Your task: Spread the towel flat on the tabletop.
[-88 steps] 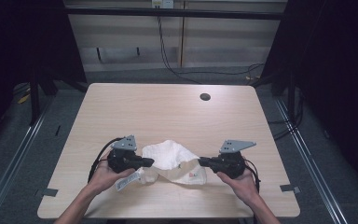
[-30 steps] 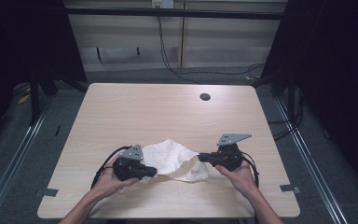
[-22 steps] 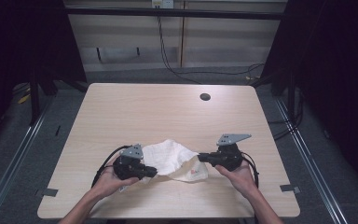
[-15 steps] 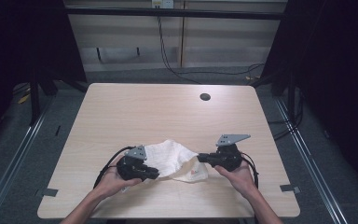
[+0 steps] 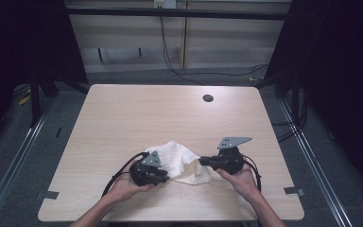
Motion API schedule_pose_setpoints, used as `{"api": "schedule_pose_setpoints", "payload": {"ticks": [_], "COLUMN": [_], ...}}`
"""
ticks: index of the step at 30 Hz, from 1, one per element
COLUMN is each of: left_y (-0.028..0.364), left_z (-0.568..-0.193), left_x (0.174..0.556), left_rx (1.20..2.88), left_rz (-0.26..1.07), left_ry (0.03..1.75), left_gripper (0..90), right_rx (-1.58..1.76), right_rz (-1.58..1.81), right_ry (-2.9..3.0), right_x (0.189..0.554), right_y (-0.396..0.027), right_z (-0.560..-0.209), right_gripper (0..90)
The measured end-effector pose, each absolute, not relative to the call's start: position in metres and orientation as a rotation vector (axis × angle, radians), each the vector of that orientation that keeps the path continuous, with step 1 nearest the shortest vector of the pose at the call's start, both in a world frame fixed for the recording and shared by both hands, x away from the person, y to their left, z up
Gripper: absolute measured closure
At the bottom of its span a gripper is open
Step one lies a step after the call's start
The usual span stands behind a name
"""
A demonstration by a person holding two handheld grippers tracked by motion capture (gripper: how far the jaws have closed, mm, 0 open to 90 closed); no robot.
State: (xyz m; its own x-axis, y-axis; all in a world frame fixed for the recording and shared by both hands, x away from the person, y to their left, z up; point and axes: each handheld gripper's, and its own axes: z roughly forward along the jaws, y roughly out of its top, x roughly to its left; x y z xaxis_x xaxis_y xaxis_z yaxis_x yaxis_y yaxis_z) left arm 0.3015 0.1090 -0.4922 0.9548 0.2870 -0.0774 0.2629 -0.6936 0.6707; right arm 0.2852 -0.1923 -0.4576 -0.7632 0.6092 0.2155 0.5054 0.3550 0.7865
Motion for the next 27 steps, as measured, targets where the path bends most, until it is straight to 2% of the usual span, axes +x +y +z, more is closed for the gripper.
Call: {"api": "schedule_pose_setpoints", "payload": {"ticks": [4,18,27], "left_y": [0.113,0.139,0.159], "left_z": [-0.490,-0.463,-0.423], "left_x": [0.305,0.309,0.298], "left_rx": [2.308,2.101,1.962], "left_rz": [-0.044,-0.233,-0.237], "left_ry": [0.450,0.482,0.442], "left_gripper": [86.4,86.1,86.8], "right_rx": [1.032,1.030,0.997], "right_rz": [1.380,1.399,1.461], "right_ry": [2.492,2.480,2.436], "right_x": [0.285,0.284,0.278], "right_y": [-0.191,-0.194,-0.198], "right_z": [-0.458,-0.456,-0.435], "right_gripper": [89.1,89.0,89.2]}}
